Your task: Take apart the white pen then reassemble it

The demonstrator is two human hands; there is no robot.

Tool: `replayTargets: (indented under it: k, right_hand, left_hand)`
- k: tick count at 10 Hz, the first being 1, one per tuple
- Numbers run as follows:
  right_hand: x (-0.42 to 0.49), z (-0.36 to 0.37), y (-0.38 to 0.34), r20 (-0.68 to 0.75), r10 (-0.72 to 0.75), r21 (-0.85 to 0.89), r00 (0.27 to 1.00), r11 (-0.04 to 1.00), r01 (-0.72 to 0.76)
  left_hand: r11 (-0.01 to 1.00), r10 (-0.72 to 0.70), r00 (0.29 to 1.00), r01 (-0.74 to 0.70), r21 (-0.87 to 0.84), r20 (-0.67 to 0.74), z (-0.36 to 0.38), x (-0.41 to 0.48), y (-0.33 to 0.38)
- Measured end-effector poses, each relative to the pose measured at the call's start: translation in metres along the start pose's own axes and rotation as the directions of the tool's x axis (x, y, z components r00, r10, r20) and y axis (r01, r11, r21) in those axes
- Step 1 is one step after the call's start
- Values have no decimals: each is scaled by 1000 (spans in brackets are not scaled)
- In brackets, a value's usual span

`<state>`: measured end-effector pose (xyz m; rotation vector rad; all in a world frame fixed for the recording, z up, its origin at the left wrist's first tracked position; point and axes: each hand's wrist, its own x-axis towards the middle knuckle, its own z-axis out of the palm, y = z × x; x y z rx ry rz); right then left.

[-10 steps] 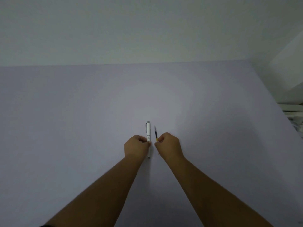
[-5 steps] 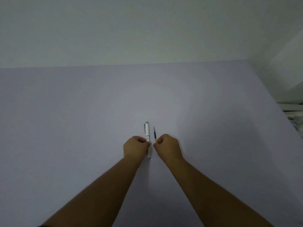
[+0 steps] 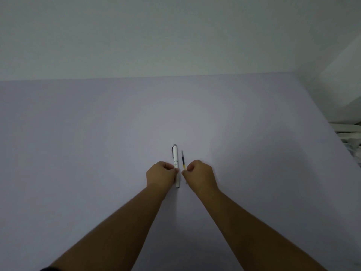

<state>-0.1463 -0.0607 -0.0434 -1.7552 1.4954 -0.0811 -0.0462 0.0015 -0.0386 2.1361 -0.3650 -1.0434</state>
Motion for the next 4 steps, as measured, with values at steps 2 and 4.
replayTargets:
  k: [2,4]
  right_hand:
    - [-1,1,1,-1,-6,-3,1000,1000,6]
    - [-5,-3,-1,-4,-12,18,1000,1000,12]
  left_hand:
    - [1000,6,1000,-6,0,-3,-1,-1,-1]
    - [999,5,1000,-4,41,-21,-4,-2,0]
